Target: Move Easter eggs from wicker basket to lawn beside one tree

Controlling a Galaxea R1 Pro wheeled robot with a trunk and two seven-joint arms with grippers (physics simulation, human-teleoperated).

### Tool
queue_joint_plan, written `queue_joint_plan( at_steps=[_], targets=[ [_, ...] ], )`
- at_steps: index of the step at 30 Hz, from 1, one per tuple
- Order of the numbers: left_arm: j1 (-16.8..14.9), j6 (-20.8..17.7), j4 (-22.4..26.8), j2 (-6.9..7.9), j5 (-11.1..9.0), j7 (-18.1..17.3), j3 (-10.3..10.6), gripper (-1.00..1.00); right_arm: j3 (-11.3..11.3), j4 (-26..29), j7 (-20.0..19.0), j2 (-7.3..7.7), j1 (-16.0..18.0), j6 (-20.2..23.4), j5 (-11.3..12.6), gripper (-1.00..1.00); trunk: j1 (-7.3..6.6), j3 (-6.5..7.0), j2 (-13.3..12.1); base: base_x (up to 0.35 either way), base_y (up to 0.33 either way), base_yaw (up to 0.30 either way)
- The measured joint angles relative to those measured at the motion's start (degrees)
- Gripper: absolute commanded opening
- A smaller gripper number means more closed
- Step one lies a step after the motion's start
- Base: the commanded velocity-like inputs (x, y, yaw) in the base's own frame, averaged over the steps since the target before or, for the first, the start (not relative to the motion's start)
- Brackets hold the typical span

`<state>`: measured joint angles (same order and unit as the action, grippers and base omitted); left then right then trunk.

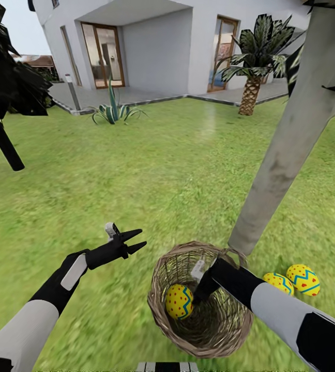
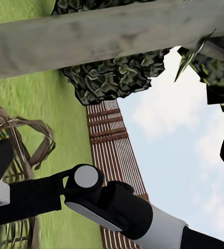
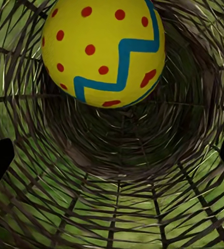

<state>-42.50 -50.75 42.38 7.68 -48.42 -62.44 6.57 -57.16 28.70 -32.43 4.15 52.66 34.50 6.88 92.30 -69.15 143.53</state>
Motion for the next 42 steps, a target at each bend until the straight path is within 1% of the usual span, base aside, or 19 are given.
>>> queue_joint_plan(
  at_steps=[12, 16, 26, 32, 34, 38, 42],
  targets=[
    [0.0, 0.0, 0.0, 0.00, 0.0, 0.0, 0.0, 1.00, 0.0, 0.7, 0.0, 0.00, 0.0, -0.1, 0.0, 1.00, 0.31, -2.66, 0.2, 0.000, 0.000, 0.000],
    [0.0, 0.0, 0.0, 0.00, 0.0, 0.0, 0.0, 1.00, 0.1, 1.9, 0.1, 0.06, 0.0, -0.1, 0.0, 1.00, 0.41, -3.55, 0.2, 0.000, 0.000, 0.000],
    [0.0, 0.0, 0.0, 0.00, 0.0, 0.0, 0.0, 1.00, 0.4, 6.7, 0.2, 0.17, 0.0, -0.4, 0.2, 1.00, 0.67, -5.76, 0.4, 0.000, 0.000, 0.000],
    [0.0, 0.0, 0.0, 0.00, 0.0, 0.0, 0.0, 1.00, 0.5, 7.6, 0.8, 0.15, 0.0, -0.4, 0.2, 1.00, 0.82, -7.09, 0.4, 0.000, 0.000, 0.000],
    [0.0, 0.0, 0.0, -0.03, 0.0, 0.0, 0.0, 1.00, 1.3, 7.6, 0.8, 0.17, 0.0, -0.4, 0.2, 1.00, 0.88, -7.54, 0.5, 0.000, 0.000, 0.000],
    [0.0, 0.0, -0.1, -0.08, 0.0, 0.0, 0.0, 1.00, 4.9, 7.7, 0.6, 0.18, 0.0, -0.6, 0.1, 1.00, 0.98, -8.42, 0.5, 0.000, 0.000, 0.000],
    [0.0, 0.0, -0.1, -0.09, 0.0, 0.0, 0.0, 1.00, 6.4, 8.5, 0.6, 0.18, 0.0, -0.6, 0.1, 1.00, 1.08, -9.39, 0.6, 0.000, 0.000, 0.000]
  ],
)
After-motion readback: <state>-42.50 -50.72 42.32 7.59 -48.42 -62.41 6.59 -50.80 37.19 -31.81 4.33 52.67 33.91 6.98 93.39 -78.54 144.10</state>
